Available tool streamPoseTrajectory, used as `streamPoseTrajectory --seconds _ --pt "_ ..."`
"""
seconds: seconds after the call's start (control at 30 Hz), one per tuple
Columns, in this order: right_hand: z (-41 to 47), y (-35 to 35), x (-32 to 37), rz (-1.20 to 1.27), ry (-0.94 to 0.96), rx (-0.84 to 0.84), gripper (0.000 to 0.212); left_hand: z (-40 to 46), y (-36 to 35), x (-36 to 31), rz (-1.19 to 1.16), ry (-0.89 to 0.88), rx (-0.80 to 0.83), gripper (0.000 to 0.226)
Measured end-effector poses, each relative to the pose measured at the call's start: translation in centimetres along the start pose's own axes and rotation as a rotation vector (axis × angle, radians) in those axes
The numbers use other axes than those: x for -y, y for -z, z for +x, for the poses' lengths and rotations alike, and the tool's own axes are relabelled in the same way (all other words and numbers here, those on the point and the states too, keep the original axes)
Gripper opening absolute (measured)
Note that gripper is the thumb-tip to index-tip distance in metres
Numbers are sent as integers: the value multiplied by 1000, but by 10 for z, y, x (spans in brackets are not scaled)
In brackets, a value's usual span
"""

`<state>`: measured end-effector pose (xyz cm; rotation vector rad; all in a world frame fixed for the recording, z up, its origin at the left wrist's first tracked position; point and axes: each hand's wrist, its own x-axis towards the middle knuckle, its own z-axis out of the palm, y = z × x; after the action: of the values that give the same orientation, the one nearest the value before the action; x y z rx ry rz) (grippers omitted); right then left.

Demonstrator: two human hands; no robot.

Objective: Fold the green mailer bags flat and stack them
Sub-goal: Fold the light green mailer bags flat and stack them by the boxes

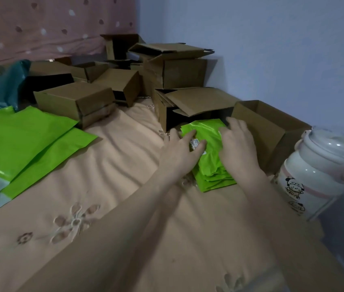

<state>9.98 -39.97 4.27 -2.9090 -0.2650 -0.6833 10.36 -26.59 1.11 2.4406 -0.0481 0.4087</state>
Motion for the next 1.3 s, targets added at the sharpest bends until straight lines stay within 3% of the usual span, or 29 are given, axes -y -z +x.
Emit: streamPoseTrajectory --seconds 0.07,0.13,0.23,0.37,0.5,0.8,1.07,1.3 --pt "0 -5 -1 172 50 71 45 -2 0 0 87 -54 -58 53" --pt "-2 -9 -2 319 10 185 47 -3 -1 0 95 -105 -18 53" --pt "-7 -15 -4 396 -34 333 52 -3 -1 1 80 -98 106 55" --pt "-4 -16 -4 374 -34 363 54 -5 3 0 96 -65 204 59" --pt "-4 -8 -4 302 7 283 57 -10 14 -2 115 -52 248 65" --pt "-15 27 54 355 162 47 51 -41 89 28 211 -112 19 61" --pt "-23 14 168 413 433 50 49 -86 177 108 249 7 -100 56" --pt "-37 -18 264 422 541 175 54 -133 237 195 335 123 -126 62"
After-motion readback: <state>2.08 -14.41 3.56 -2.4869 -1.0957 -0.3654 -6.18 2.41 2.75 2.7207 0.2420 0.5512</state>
